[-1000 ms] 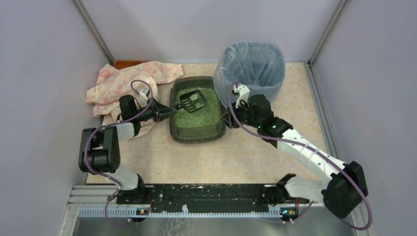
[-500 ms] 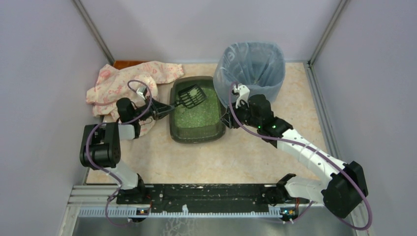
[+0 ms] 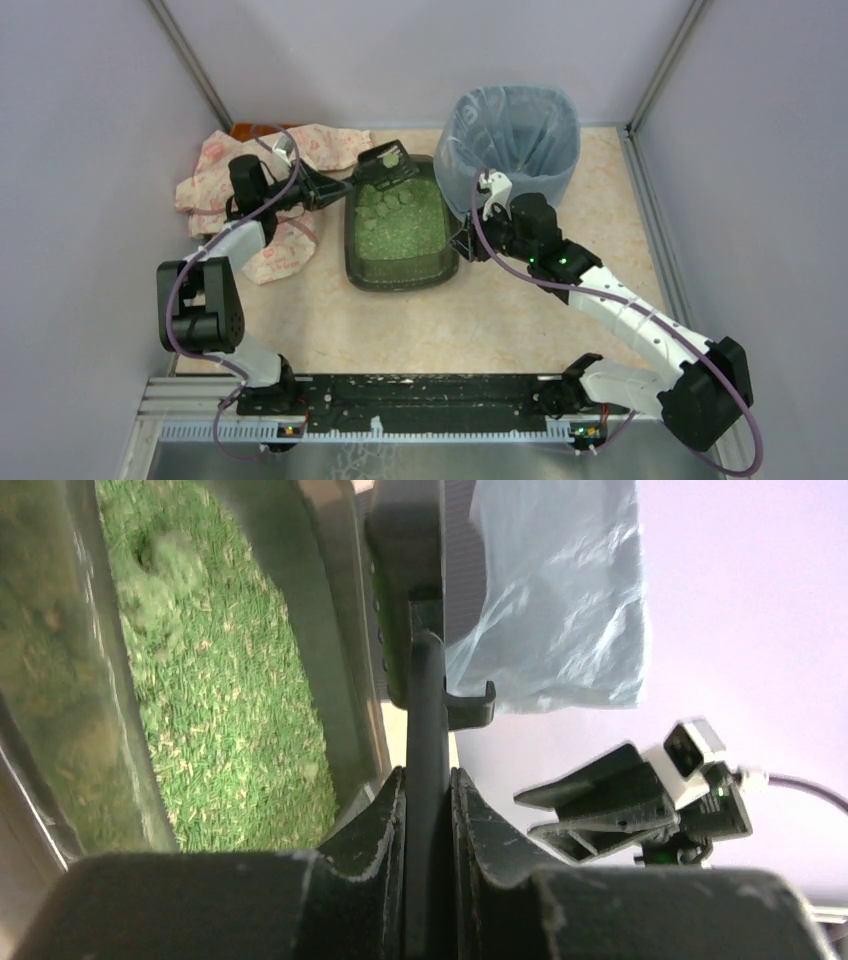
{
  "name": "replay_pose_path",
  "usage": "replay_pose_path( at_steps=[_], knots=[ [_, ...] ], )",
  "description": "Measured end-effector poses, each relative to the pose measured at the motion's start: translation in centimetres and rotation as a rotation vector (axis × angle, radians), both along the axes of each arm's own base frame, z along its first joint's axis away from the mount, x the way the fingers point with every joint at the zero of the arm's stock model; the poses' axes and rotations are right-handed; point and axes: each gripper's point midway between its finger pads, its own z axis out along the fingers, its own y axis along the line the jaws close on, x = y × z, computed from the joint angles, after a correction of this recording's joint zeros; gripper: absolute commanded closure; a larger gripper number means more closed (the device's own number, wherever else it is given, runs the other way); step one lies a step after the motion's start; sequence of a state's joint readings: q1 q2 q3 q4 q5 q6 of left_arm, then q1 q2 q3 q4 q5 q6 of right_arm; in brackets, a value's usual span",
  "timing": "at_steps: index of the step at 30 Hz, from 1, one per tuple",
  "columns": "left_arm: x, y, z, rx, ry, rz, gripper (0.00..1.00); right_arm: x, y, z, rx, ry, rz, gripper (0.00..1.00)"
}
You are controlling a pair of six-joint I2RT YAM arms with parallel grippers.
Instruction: Clean the litter box
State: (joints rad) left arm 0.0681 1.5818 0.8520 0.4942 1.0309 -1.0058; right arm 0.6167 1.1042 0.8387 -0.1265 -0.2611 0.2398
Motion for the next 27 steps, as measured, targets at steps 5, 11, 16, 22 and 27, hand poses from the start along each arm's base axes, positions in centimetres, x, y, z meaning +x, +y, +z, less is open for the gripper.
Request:
replay_pose_path(
  at_steps=[5, 11, 16, 22, 27],
  knots=[
    [2.6, 0.5, 4.3, 0.044, -0.054, 0.027, 1.0, -0.6, -0.4, 1.8, 0.029, -0.041, 0.0, 0.65],
    [4.7, 0.6, 6.5, 0.032, -0.056, 0.039, 1.0, -1.2, -1.0, 3.0, 0.045, -0.068, -0.006, 0.65],
    [6.5, -0.1, 7.0, -0.027, 0.006, 0.034, 1.0, -1.4, -1.3, 3.1, 0.042, -0.068, -0.012, 0.65],
    [8.1, -1.9, 10.0, -0.079, 0.001, 0.012, 1.0, -2.0, -1.9, 3.5, 0.04, -0.072, -0.024, 0.65],
    [9.1, -3.3, 14.8, -0.094, -0.095, 0.003, 1.0, -2.8, -2.9, 4.5, 0.046, -0.092, -0.04, 0.65]
  ],
)
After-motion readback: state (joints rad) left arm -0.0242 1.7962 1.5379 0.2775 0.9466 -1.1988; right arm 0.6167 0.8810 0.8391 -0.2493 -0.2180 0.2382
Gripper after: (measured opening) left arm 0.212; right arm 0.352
